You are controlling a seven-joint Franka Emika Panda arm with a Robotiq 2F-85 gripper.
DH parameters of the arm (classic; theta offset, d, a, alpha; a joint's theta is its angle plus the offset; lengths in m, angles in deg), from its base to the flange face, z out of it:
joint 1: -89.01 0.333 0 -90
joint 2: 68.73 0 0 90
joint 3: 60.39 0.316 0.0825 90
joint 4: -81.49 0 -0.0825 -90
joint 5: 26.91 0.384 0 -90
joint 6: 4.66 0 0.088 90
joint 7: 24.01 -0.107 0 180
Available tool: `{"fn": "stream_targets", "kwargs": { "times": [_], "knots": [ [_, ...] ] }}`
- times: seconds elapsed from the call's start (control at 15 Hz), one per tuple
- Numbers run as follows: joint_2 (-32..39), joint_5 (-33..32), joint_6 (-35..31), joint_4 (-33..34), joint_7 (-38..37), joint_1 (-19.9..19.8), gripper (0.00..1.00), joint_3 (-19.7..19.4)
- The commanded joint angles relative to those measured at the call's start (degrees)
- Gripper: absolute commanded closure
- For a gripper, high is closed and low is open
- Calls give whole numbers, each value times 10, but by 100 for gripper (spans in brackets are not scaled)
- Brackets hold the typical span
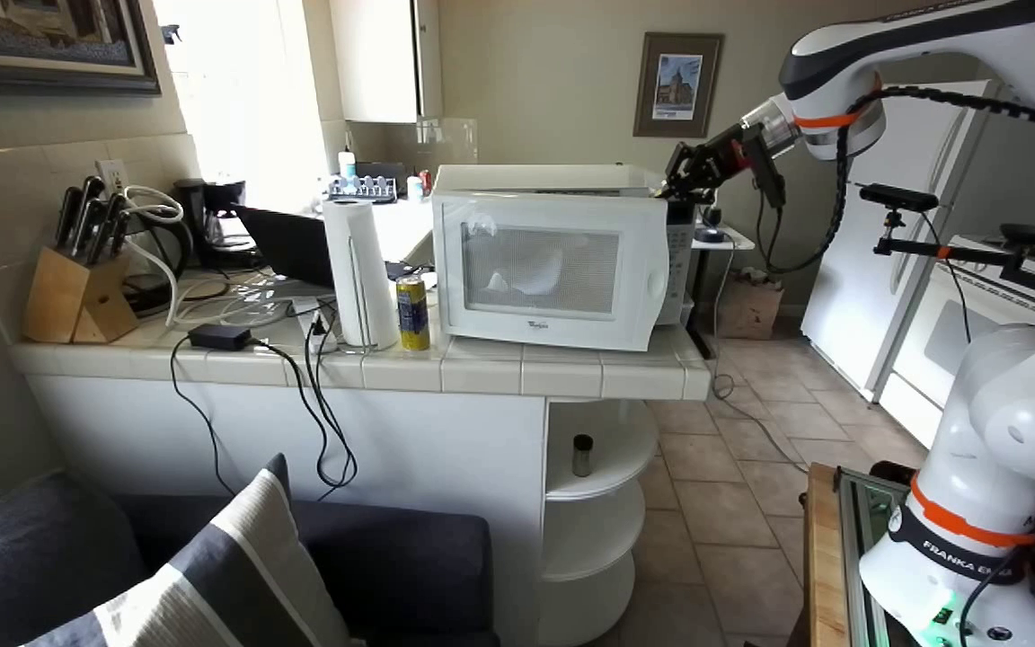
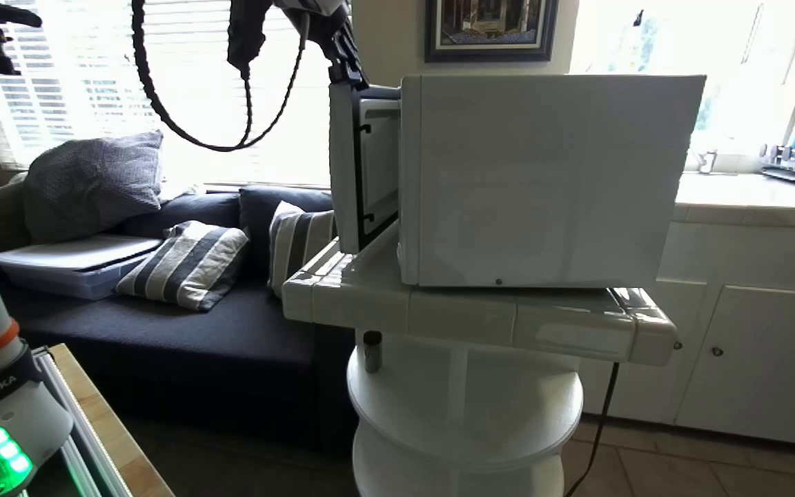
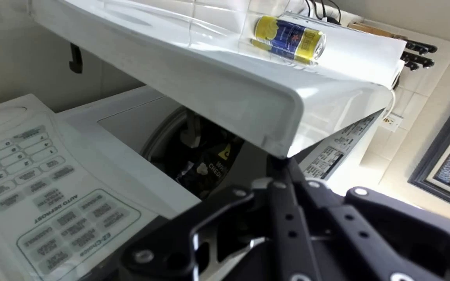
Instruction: Open the microwave door using the door ejecting button
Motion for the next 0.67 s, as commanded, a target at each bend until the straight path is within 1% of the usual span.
{"fn": "stream_targets", "kwargs": {
  "times": [0.0, 0.2, 0.33, 0.6],
  "knots": [
    [19, 0, 26, 5, 10, -6, 100, 7],
    [7, -16, 72, -8, 16, -12, 100, 14],
    [-7, -25, 126, -14, 26, -15, 100, 16],
    [-37, -29, 244, -29, 84, -10, 100, 16]
  ]
}}
